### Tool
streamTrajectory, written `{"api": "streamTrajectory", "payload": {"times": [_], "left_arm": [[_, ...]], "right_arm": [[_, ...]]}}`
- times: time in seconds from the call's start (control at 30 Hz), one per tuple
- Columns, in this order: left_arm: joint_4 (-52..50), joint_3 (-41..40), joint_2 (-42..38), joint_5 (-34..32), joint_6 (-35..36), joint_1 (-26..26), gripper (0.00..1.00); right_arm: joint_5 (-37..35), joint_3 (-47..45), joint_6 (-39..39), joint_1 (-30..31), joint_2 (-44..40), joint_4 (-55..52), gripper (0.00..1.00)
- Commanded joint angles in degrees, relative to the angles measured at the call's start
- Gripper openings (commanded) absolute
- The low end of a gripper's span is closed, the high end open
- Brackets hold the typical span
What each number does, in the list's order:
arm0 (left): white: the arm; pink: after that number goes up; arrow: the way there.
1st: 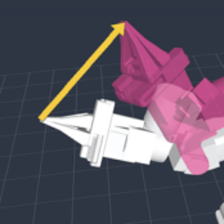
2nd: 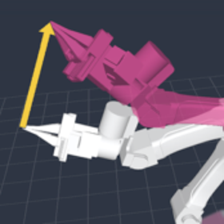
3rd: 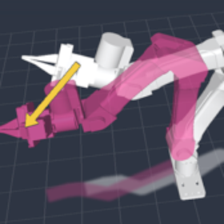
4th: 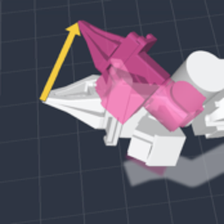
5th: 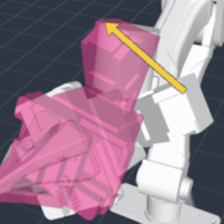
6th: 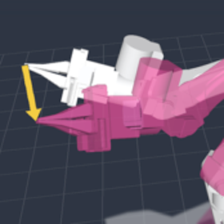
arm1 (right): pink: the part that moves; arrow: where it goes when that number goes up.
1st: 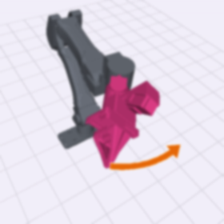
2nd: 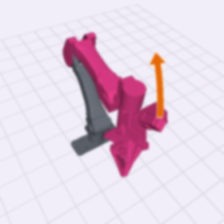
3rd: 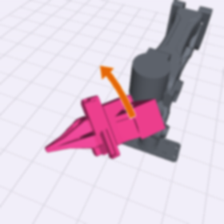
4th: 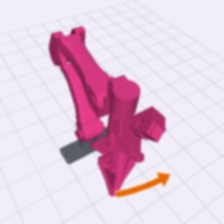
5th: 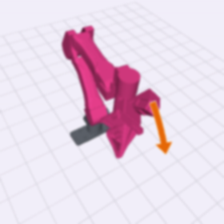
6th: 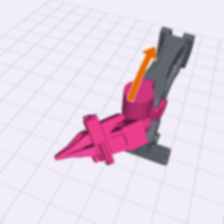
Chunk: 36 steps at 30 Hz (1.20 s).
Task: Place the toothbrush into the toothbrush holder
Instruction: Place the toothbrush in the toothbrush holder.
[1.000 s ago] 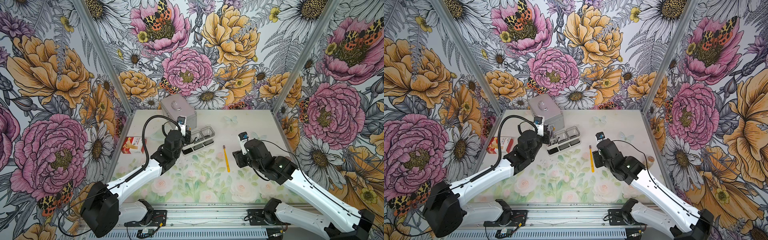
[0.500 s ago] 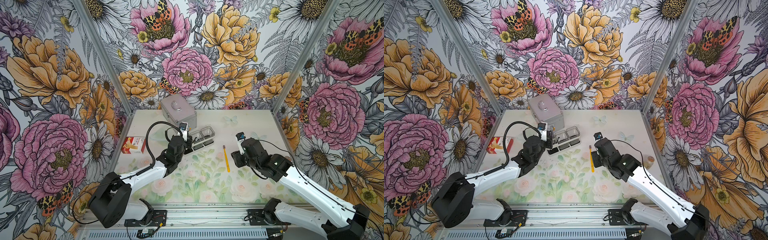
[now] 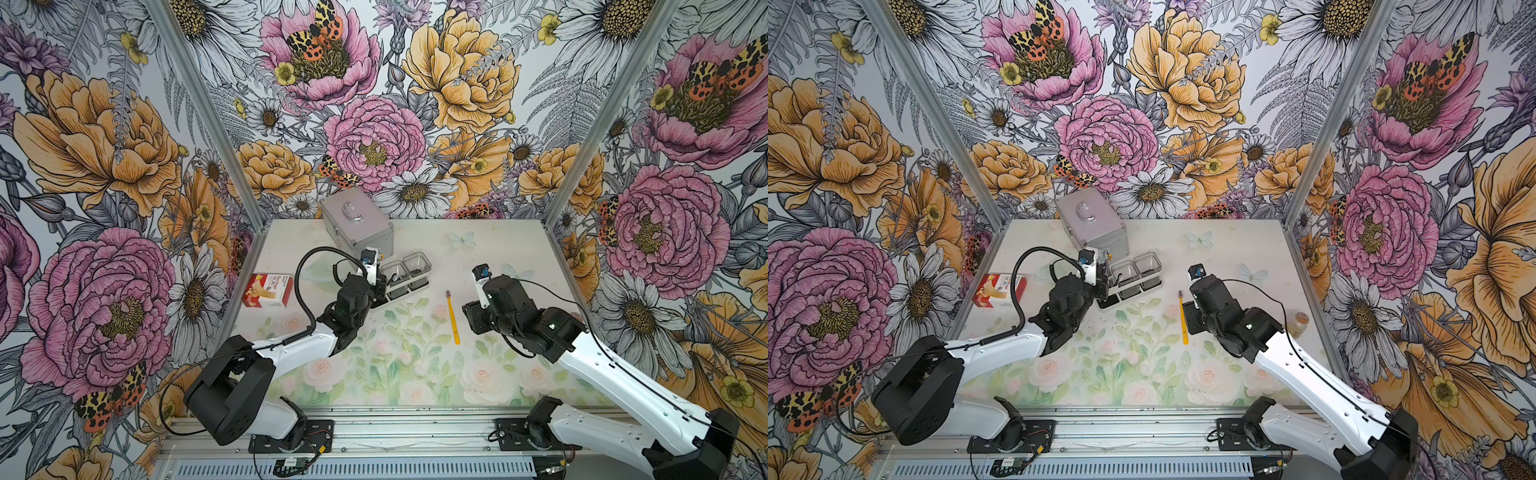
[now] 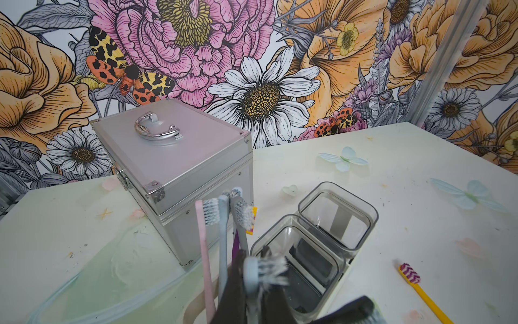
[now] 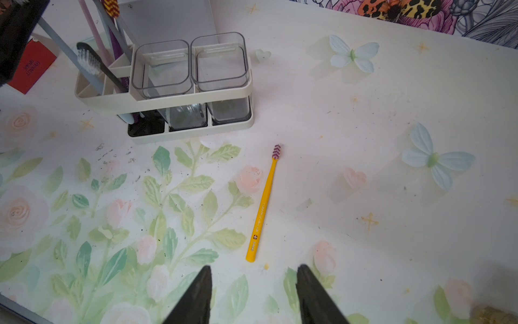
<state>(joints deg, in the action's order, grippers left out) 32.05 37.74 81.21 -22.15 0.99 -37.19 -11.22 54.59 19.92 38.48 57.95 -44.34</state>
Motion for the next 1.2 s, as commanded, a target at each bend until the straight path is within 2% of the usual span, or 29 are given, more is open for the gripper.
{"api": "streamTrajectory", "payload": {"times": [0.0,0.43,0.6,0.67,0.73,0.83,0.87,1.0,1.17], "left_arm": [[2.7,-0.3,1.0,1.6,-0.3,0.6,0.00],[3.2,0.2,4.6,1.0,-1.3,0.8,0.00],[4.2,-0.2,6.0,0.9,-1.6,0.7,0.01],[4.4,-0.3,6.6,0.7,-1.8,0.7,0.09],[4.9,-0.5,6.8,0.6,-1.6,0.3,0.38],[7.1,-1.5,5.5,0.7,0.3,-1.0,0.54],[7.5,-1.6,5.1,0.8,0.7,-1.4,0.57],[7.5,0.0,2.6,3.4,1.5,-1.5,0.58],[5.8,1.2,-1.4,3.0,1.4,-2.6,0.63]], "right_arm": [[0.7,1.9,-0.1,-0.5,0.4,0.7,0.51],[1.7,1.4,-0.2,-1.4,0.7,0.7,0.51],[3.3,1.0,0.5,-1.9,1.8,0.5,0.56],[3.6,1.0,0.9,-2.1,2.4,0.6,0.58],[4.1,0.9,1.4,-2.5,3.5,0.6,0.59],[5.5,0.9,2.6,-3.1,5.9,0.5,0.60],[5.8,0.8,3.0,-3.4,6.9,0.4,0.60],[5.9,0.6,5.0,-3.7,12.8,0.4,0.60],[6.6,0.5,7.2,-4.4,20.7,0.7,0.59]]}}
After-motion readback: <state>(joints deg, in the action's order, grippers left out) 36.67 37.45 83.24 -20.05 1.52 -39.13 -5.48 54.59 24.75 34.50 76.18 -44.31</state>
